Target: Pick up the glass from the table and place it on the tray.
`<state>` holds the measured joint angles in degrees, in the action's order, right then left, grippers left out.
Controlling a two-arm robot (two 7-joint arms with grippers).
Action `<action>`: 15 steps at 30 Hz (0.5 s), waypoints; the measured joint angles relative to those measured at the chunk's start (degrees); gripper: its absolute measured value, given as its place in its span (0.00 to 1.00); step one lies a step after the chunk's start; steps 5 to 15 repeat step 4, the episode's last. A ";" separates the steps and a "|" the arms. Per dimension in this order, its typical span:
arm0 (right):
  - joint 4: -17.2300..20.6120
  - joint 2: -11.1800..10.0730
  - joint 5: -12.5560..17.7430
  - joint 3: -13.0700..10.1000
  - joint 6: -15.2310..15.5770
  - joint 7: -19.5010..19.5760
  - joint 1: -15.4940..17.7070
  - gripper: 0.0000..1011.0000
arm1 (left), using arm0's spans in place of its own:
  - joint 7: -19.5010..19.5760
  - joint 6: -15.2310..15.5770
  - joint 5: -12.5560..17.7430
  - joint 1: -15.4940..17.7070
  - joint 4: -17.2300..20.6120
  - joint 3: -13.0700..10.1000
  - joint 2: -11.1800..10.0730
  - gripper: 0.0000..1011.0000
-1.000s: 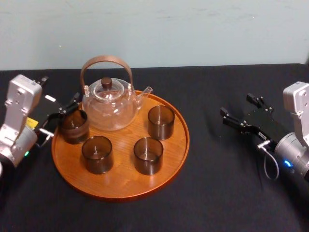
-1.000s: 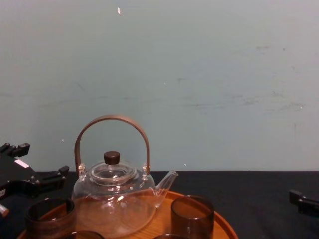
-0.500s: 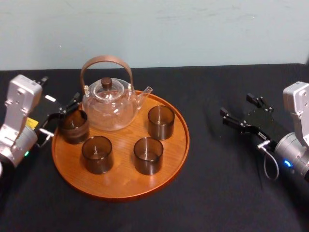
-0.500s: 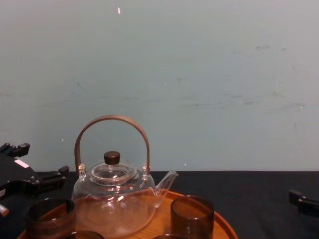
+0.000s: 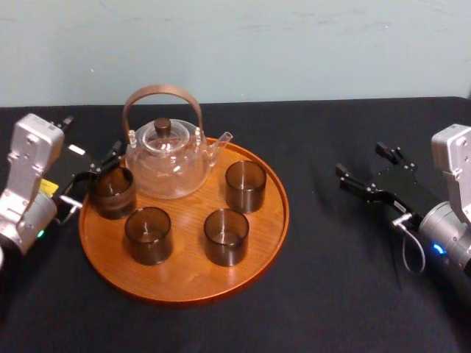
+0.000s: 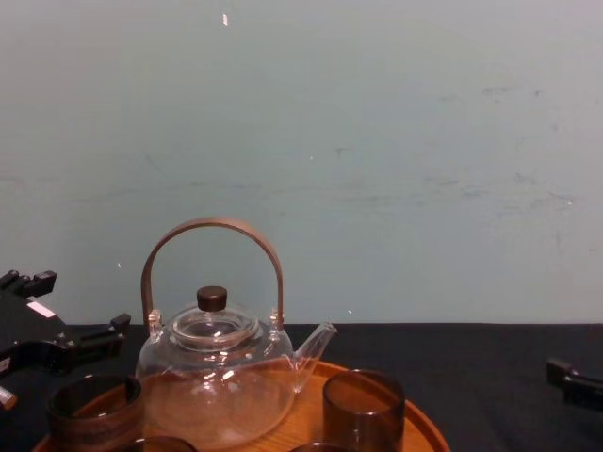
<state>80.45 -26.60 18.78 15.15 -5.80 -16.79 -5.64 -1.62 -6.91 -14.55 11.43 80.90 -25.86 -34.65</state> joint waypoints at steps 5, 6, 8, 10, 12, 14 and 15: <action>0.00 0.00 0.00 0.00 0.00 0.00 0.00 0.99 | 0.00 0.00 0.00 0.00 0.00 0.00 0.00 0.99; 0.00 0.00 0.00 0.00 0.00 0.00 0.00 0.99 | 0.00 0.00 0.00 0.00 0.00 0.00 0.00 0.99; 0.00 0.00 0.00 0.00 0.00 0.00 0.00 0.99 | 0.00 0.00 0.00 0.00 0.00 0.00 0.00 0.99; 0.00 0.00 0.00 0.00 0.00 0.00 0.00 0.99 | 0.00 0.00 0.00 0.00 0.00 0.00 0.00 0.99; 0.00 0.00 0.00 0.00 0.00 0.00 0.00 0.99 | 0.00 0.00 0.00 0.00 0.00 0.00 0.00 0.99; 0.00 0.00 0.00 0.00 0.00 0.00 0.00 0.99 | 0.00 0.00 0.00 0.00 0.00 0.00 0.00 0.99; 0.00 0.00 0.00 0.00 0.00 0.00 0.00 0.99 | 0.00 0.00 0.00 0.00 0.00 0.00 0.00 0.99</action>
